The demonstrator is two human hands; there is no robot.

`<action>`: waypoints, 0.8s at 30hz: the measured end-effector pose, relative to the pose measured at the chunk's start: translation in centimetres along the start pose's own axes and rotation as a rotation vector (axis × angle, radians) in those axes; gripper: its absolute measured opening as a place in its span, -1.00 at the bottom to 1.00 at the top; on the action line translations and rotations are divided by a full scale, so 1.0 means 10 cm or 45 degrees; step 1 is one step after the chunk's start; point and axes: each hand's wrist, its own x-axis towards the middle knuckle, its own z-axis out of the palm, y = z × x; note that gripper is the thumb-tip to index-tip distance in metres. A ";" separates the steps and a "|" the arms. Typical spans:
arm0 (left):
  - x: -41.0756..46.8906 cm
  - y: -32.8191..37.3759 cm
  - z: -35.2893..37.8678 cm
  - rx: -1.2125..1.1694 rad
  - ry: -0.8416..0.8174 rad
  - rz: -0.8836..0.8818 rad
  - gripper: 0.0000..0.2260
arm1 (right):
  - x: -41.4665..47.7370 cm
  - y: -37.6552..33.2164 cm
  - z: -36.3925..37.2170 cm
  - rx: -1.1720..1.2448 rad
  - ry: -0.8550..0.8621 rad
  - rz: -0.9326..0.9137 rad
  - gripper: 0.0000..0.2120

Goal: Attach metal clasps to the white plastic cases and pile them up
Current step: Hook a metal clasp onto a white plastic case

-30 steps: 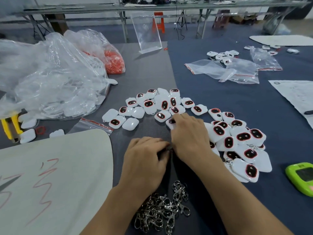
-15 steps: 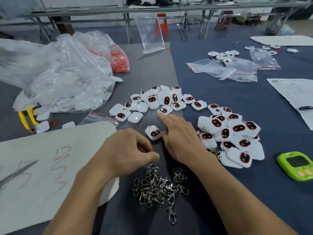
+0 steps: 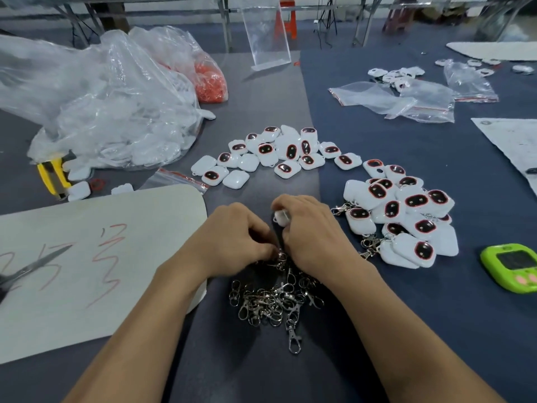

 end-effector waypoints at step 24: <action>0.14 -0.09 0.09 -0.935 0.637 -0.172 -0.69 | 0.07 -0.04 0.03 1.199 -0.011 0.459 -0.93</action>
